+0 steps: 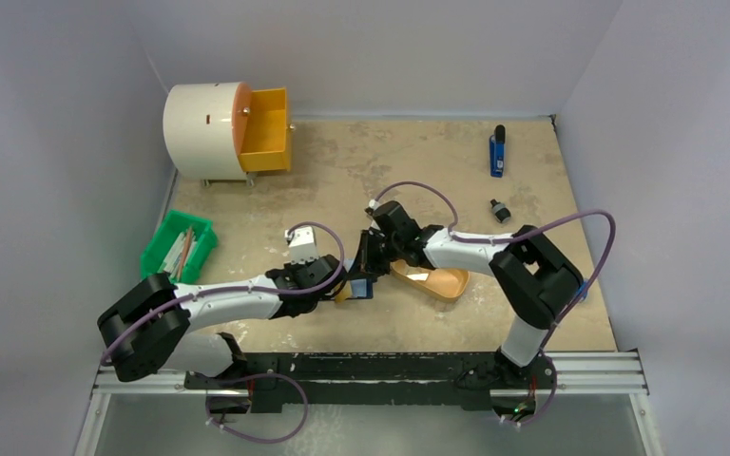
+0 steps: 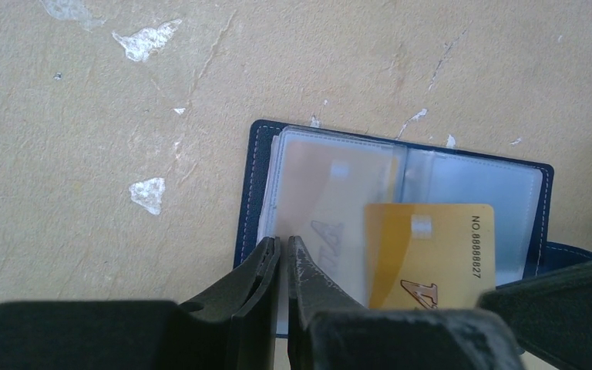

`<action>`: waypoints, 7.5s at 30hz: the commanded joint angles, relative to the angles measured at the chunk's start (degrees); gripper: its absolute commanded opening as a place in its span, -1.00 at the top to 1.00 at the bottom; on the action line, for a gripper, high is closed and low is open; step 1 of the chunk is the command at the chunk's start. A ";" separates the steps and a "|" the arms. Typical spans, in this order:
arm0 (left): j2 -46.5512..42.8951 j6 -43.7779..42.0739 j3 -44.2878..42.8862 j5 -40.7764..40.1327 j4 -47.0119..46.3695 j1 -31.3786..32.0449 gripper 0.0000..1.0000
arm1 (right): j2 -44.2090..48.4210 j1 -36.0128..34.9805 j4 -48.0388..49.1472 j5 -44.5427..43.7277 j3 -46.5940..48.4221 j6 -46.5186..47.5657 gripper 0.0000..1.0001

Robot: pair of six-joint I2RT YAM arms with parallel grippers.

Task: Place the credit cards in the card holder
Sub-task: Insert the credit card into the card holder, then pick up the credit card from the storage box.

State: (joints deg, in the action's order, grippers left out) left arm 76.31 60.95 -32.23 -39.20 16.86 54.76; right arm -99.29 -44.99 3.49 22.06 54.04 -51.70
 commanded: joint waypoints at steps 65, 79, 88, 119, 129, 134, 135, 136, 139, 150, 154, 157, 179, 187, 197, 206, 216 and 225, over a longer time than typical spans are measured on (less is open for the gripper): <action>-2.22 1.98 1.60 0.61 -1.52 -0.18 0.87 | -3.69 -0.79 18.16 -4.24 -5.31 -12.17 1.00; -7.78 1.37 0.74 -4.67 4.93 -1.96 0.76 | -4.76 -0.80 14.43 -4.14 -3.17 -9.63 1.00; -5.20 3.09 2.51 -2.09 4.58 -7.36 0.85 | -6.01 -0.80 13.39 -3.08 -1.93 -8.36 1.00; -0.32 1.78 6.37 9.13 -6.64 -9.68 1.00 | -10.96 -2.88 13.13 1.94 4.84 -6.25 1.00; -2.77 1.85 6.67 7.53 -4.61 -9.68 1.00 | -7.73 -2.95 11.17 3.65 3.07 -5.37 0.66; -5.26 1.64 6.29 6.02 -2.59 -9.68 1.00 | -4.27 -2.95 5.97 0.96 3.49 -2.55 0.16; -5.67 1.65 6.12 5.70 -2.14 -9.70 1.00 | -3.46 -2.99 5.29 0.35 3.56 -2.18 0.08; -6.11 1.68 5.99 5.51 -1.67 -9.70 1.00 | -2.32 -3.00 4.06 -0.25 3.95 -1.75 -0.02; -7.95 1.68 5.19 4.66 0.24 -9.69 1.00 | 1.06 -3.00 -1.12 -2.90 5.38 0.53 -0.26; -22.28 -0.81 4.08 2.35 4.09 -9.68 0.14 | 27.91 0.96 -14.30 -28.02 -8.88 -3.42 -0.34; -23.93 -1.14 4.17 2.38 3.60 -9.70 0.06 | 35.35 6.13 -14.25 -25.54 -16.84 -6.61 -0.11; -22.97 -0.88 4.18 2.42 3.86 -9.72 0.06 | 38.11 6.80 -16.64 -28.67 -19.17 -7.69 -0.01; -15.37 1.01 3.35 3.69 2.97 -9.68 0.09 | 27.95 13.28 -12.23 -31.83 -22.35 -14.10 -0.21; -14.78 1.18 3.51 4.05 2.47 -9.68 0.10 | 22.35 13.88 -8.48 -30.58 -21.04 -12.66 -0.07; -15.23 1.81 4.82 4.13 2.00 -9.72 0.11 | 20.11 13.96 -9.02 -31.21 -21.53 -11.62 0.41; -15.53 1.81 4.89 4.13 2.34 -9.69 0.12 | 22.27 14.10 -9.64 -31.58 -24.01 -12.09 0.58; -15.87 1.89 4.57 3.69 2.92 -9.67 0.14 | 29.87 14.23 -12.16 -32.59 -27.87 -12.46 0.80; -15.23 1.72 3.76 3.69 2.97 -9.67 0.14 | 35.48 14.23 -13.39 -31.88 -26.24 -11.64 1.00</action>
State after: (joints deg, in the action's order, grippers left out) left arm 61.32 62.00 -26.68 -34.72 20.67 45.01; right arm -65.95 -31.05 -6.31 -8.43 26.85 -64.47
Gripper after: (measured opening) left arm 0.433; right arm 0.008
